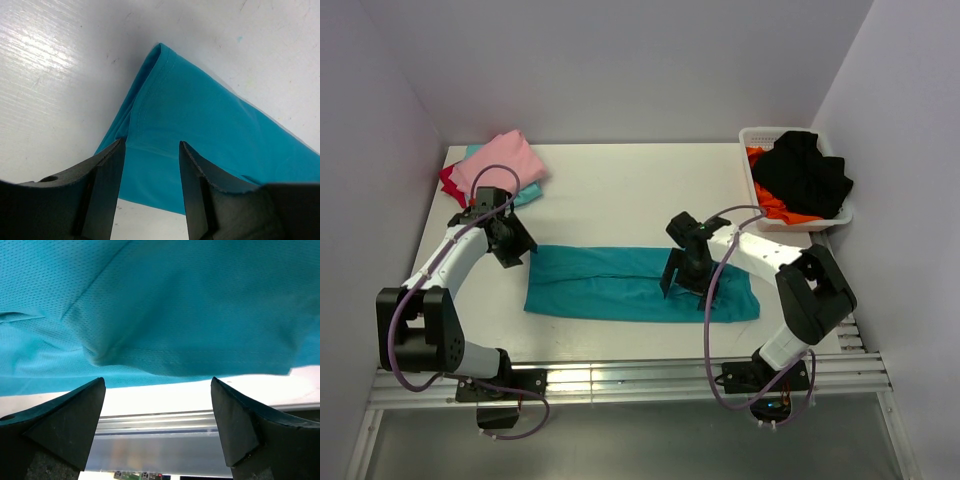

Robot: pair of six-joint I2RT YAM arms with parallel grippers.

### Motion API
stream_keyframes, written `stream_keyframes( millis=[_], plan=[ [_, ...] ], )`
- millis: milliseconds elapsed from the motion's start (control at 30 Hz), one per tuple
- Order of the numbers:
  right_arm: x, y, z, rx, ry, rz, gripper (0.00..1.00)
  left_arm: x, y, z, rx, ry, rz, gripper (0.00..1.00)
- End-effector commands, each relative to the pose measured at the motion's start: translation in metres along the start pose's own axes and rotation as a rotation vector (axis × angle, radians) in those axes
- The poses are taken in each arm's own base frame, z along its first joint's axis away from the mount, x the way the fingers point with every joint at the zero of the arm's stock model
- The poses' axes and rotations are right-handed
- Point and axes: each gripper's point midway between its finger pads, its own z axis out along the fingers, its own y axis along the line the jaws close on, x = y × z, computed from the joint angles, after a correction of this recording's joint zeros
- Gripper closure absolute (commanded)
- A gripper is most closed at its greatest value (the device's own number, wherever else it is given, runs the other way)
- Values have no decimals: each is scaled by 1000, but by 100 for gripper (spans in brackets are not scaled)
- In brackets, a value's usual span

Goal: Fold and stack the t-shirts
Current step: Neatly place the folded tshirt to the corner

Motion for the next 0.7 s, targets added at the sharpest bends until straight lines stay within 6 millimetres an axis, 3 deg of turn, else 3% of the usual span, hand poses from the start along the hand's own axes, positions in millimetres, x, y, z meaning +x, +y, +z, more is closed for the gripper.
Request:
stream_keyframes(
  millis=[0, 200, 333, 433, 500, 567, 667],
  plan=[
    [-13, 4, -19, 8, -65, -8, 7, -16, -18, -8, 62, -44, 27, 47],
    [-30, 18, -57, -26, -148, -44, 7, -18, -21, -14, 69, -47, 27, 47],
    [-61, 17, -81, -25, -245, -66, 13, -21, -28, -27, 96, -56, 6, 49],
    [-88, 7, -78, -10, -255, -45, 32, -11, -33, -32, 110, -30, -7, 51],
    [-100, -2, -66, 21, -240, -36, 54, -3, -35, -33, 111, -16, -5, 52],
    [-112, -17, -52, 64, -226, -15, 70, 11, -39, -32, 103, 1, 11, 54],
    [-119, -31, -35, 100, -195, 0, 89, 34, -43, -25, 98, 31, 40, 56]
  ],
)
